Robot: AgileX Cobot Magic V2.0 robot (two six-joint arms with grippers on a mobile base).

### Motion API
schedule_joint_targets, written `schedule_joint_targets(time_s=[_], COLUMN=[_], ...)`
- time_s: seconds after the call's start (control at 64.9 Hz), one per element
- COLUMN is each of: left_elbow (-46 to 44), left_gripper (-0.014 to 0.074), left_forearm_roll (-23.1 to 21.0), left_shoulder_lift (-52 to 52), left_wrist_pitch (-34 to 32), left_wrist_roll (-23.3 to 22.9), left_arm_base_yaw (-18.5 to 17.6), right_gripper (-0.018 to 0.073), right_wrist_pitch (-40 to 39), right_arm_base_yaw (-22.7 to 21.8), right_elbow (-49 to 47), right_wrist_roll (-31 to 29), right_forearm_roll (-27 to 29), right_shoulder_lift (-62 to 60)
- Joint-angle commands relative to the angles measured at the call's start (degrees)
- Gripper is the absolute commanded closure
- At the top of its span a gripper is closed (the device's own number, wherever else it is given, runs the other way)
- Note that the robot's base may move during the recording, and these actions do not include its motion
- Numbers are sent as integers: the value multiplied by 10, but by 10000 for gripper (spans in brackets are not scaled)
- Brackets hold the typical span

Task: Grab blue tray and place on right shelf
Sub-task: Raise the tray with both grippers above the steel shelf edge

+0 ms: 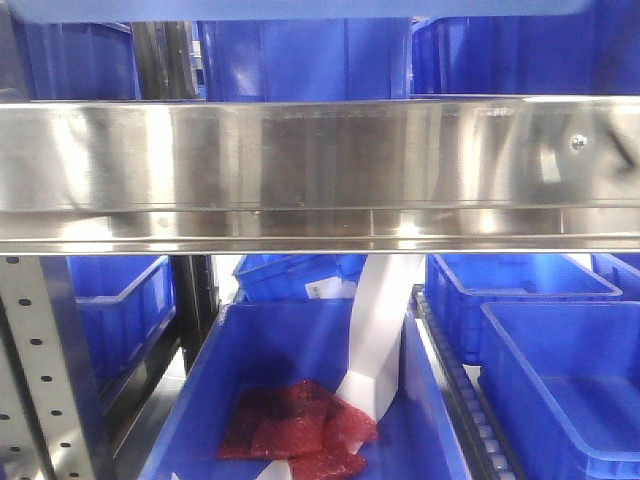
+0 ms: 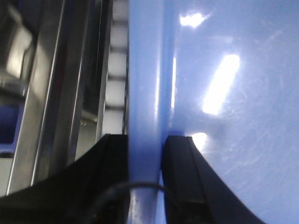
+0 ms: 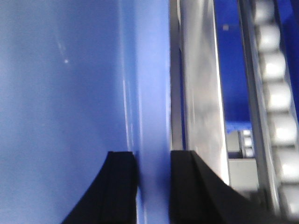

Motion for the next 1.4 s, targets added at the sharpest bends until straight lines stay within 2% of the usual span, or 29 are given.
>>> schedule_joint_targets(time_s=[0.0,0.216,0.385,0.647,0.724,0.801,0.955,1.033,1.11,1.202,1.387], left_elbow=[-69,-126,-126,-126,-126,-126,-126,-126,-126,-126,-126], left_gripper=[524,524,524,518,510,444,202,118,104,104,104], left_forearm_roll=[-96,-157,-155,-96,-96,-88,-43,-19,1,21,-16], left_shoulder_lift=[25,103,126,134,137,138,140,141,141,141,141], left_wrist_pitch=[-72,-93,-77,-51,-39,-31,-29,-16,-7,-3,2], left_wrist_roll=[13,55,55,56,57,57,58,58,58,57,52], left_arm_base_yaw=[11,55,59,59,59,59,59,59,59,60,91], right_gripper=[295,295,295,293,292,267,86,0,-38,-42,-42], right_wrist_pitch=[-25,-52,-88,-100,-100,-101,-107,-109,-110,-110,-90], right_arm_base_yaw=[7,7,6,6,6,6,6,6,6,1,-27], right_elbow=[-57,-78,-78,-78,-78,-78,-78,-78,-78,-78,-78], right_wrist_roll=[-9,-17,-18,-18,-18,-18,-18,-18,-17,-17,-17], right_forearm_roll=[81,81,81,78,78,78,78,75,61,54,57], right_shoulder_lift=[10,69,94,109,113,119,131,134,134,134,134])
